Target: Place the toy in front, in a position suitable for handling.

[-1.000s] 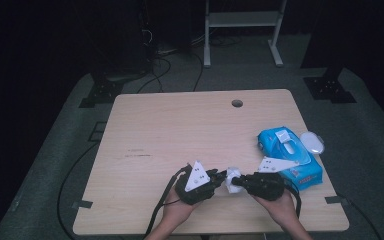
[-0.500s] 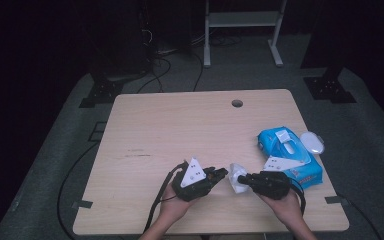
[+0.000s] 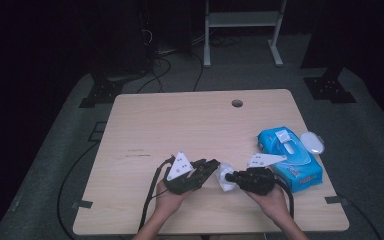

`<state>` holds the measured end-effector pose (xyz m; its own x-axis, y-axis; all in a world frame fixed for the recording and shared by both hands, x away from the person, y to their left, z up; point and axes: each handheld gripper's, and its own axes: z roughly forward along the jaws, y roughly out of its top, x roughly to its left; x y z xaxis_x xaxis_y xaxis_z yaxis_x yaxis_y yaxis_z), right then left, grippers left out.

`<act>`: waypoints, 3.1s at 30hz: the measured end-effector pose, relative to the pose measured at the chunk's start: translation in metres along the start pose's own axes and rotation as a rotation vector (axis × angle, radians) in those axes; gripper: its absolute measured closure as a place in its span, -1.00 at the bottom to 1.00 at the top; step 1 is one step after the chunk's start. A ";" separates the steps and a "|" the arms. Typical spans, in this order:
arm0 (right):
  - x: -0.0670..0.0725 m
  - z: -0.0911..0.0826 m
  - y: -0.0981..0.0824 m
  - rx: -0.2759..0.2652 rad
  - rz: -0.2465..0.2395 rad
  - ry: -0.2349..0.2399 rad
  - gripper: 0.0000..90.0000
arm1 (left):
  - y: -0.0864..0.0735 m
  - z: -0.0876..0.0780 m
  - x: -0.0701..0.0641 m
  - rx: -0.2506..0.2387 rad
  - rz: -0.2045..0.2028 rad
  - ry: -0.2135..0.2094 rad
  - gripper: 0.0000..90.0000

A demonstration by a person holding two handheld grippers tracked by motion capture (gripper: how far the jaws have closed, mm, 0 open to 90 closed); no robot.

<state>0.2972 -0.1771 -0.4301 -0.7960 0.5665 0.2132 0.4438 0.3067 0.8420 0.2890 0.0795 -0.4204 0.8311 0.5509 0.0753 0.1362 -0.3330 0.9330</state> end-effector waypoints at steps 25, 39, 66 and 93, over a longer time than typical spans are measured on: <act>-0.027 -0.016 -0.026 0.032 0.131 -0.048 0.87 | 0.015 0.042 -0.023 0.287 0.113 0.003 0.46; -0.038 -0.048 -0.038 0.003 0.149 -0.112 0.87 | 0.023 0.075 -0.044 0.534 0.120 -0.084 0.31; -0.028 -0.050 -0.036 -0.002 0.095 -0.093 0.85 | -0.013 0.023 -0.051 0.489 0.141 -0.159 -0.42; -0.031 -0.057 -0.038 -0.029 0.096 -0.085 0.84 | -0.030 0.029 -0.025 0.438 0.151 -0.247 -0.38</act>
<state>0.2815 -0.2502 -0.4406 -0.7123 0.6551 0.2519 0.5029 0.2261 0.8342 0.2802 0.0534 -0.4607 0.9541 0.2928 0.0628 0.1740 -0.7127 0.6796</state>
